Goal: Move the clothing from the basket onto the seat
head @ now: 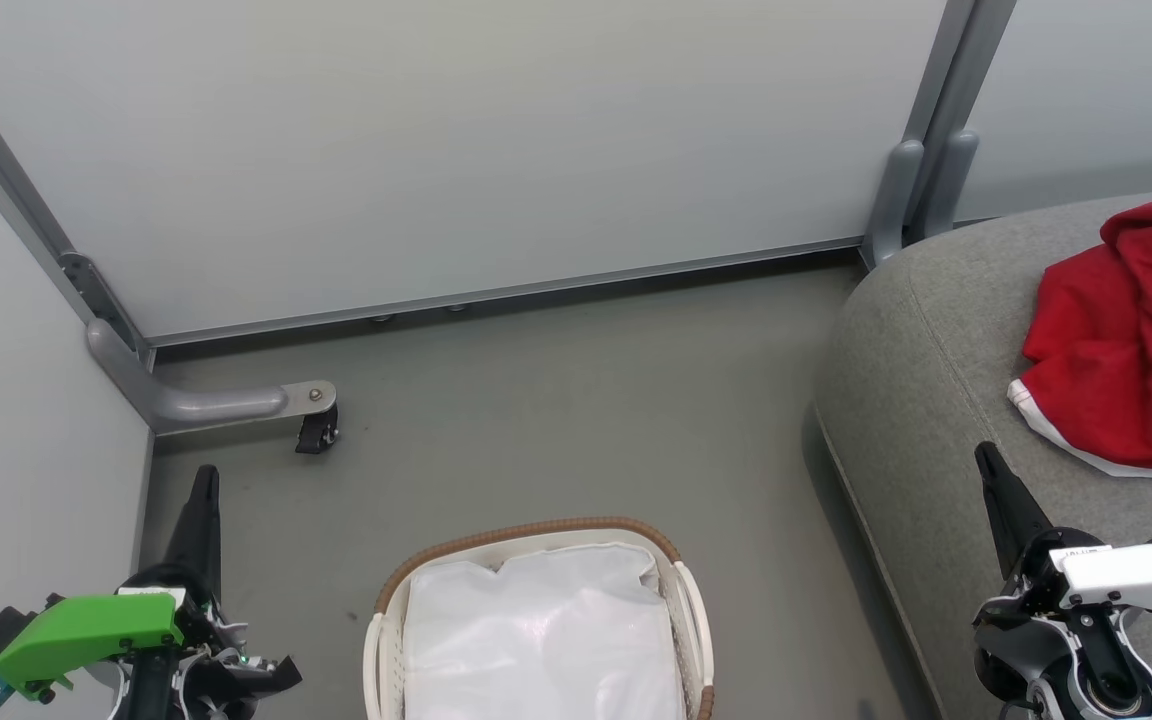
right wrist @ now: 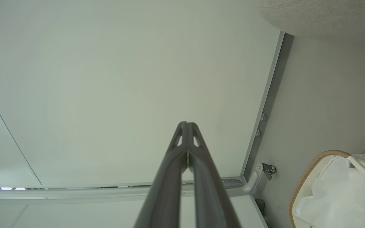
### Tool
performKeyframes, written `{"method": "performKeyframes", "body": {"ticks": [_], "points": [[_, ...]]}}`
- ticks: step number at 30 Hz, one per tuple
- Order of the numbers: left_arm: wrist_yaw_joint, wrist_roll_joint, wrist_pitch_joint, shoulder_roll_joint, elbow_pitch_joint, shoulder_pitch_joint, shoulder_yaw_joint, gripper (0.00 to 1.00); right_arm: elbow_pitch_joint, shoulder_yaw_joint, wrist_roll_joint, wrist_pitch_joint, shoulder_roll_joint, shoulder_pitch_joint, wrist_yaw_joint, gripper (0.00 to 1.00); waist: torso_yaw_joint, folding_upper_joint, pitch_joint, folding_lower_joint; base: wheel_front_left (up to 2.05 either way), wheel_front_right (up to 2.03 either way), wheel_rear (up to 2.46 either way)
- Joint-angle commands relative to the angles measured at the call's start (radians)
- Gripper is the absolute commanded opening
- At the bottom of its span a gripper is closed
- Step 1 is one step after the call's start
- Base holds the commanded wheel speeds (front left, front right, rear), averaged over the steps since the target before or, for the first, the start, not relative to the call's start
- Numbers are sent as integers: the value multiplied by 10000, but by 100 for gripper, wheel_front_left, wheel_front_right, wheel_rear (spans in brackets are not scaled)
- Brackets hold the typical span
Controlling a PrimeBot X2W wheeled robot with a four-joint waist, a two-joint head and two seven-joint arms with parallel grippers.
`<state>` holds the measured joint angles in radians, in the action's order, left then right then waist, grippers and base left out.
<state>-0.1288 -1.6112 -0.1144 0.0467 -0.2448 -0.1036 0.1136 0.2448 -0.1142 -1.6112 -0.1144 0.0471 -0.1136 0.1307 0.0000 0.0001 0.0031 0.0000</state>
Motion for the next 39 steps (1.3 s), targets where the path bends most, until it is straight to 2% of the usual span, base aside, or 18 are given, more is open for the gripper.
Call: {"method": "performKeyframes", "body": {"ticks": [1,39], "points": [[-48,-36,-28,66,15,-105,21,0,-29,-13,-35,-31,60,107,-1,0,0,-1,0,0,0,0,0],[-48,-36,-28,67,14,-105,20,0,-29,-12,-35,-30,60,107,-1,0,0,-1,0,0,0,0,0]]}}
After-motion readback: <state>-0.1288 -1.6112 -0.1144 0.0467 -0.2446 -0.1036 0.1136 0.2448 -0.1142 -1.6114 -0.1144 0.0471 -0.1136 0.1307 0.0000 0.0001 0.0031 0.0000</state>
